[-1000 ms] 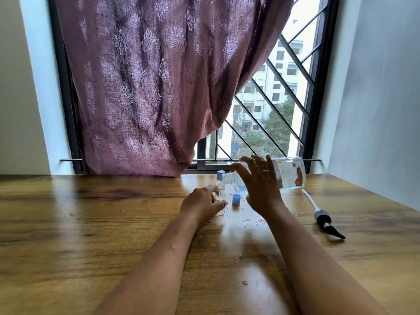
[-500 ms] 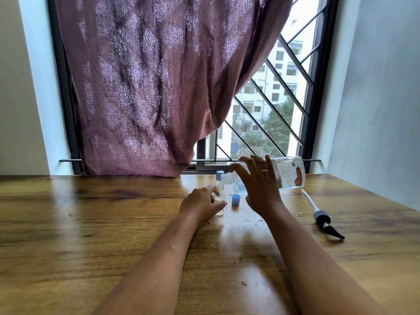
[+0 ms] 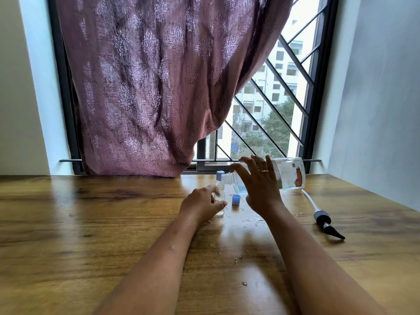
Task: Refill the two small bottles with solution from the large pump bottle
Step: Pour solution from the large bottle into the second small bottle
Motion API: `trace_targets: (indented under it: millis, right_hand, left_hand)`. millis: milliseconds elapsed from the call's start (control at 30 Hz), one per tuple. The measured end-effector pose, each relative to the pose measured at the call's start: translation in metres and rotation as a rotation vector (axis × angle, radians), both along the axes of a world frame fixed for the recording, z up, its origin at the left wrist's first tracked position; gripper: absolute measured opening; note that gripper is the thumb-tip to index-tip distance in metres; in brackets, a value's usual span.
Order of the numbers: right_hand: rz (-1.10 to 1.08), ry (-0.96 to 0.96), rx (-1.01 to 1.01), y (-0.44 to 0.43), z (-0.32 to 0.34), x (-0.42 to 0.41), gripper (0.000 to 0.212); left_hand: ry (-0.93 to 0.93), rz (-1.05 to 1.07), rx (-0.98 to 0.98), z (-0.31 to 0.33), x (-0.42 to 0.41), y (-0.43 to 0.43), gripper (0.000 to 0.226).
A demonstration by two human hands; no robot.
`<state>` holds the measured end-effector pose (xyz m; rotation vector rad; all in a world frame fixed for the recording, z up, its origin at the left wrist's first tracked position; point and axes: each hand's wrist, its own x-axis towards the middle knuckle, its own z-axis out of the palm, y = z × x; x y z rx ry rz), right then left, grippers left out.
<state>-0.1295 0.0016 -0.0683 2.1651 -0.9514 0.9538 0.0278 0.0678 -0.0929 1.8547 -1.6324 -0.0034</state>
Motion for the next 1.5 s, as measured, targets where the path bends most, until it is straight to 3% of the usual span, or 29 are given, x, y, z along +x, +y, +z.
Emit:
trace_targets:
  millis: [1500]
  right_hand:
    - [0.001,0.01,-0.013,-0.0029,-0.0001,0.0002,0.087]
  left_hand:
    - [0.028,-0.01,-0.009,-0.0005,0.0002,0.0007,0.036]
